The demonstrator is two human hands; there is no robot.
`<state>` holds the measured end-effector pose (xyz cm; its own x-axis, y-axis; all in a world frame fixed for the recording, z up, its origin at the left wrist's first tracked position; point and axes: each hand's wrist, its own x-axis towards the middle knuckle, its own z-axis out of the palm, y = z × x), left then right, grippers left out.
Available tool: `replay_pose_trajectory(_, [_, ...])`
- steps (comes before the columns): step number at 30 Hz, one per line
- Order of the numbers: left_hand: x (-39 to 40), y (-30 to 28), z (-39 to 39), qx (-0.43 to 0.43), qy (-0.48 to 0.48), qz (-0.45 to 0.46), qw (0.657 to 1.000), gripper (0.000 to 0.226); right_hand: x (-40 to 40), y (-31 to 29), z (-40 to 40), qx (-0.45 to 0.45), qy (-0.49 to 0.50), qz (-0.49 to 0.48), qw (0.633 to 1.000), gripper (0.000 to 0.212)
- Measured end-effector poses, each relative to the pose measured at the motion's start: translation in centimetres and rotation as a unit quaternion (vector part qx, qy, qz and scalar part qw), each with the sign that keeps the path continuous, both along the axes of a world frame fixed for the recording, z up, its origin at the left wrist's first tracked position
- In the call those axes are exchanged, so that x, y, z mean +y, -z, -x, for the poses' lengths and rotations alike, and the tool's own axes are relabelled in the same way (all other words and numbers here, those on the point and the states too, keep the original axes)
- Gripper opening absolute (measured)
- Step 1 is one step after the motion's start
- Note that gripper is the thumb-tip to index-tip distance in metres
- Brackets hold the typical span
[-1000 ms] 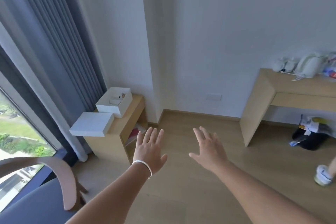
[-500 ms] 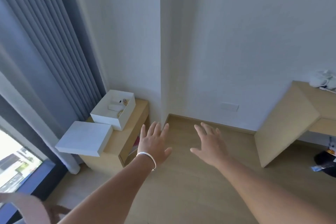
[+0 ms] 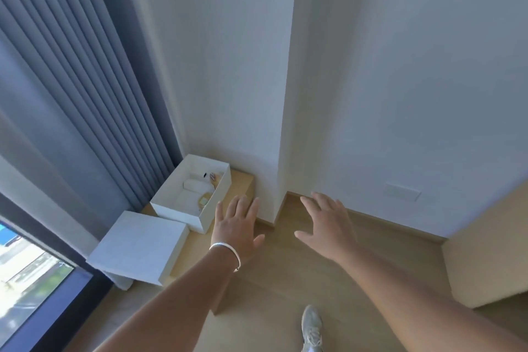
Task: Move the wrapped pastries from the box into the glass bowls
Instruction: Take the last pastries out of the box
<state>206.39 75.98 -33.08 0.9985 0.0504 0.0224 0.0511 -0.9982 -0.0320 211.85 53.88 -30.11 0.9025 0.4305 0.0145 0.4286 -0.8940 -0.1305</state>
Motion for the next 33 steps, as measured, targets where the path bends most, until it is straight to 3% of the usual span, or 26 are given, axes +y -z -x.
replay_pose_trajectory(9, [3.1, 2.5, -13.5, 0.033, -0.061, -0.002, 0.998, 0.083, 4.4, 2.8, -16.9, 0.029, -0.065, 0.014, 0.997, 0.081])
replay_pose_trajectory(16, [7.0, 3.8, -20.3, 0.084, -0.153, 0.006, 0.985, 0.085, 9.6, 5.0, -28.0, 0.070, -0.170, 0.033, 0.982, 0.083])
replay_pose_trajectory(33, [23.2, 9.9, -24.1, 0.132, -0.336, 0.108, 0.926, 0.082, 30.7, 8.3, -37.9, 0.132, -0.358, 0.106, 0.918, 0.087])
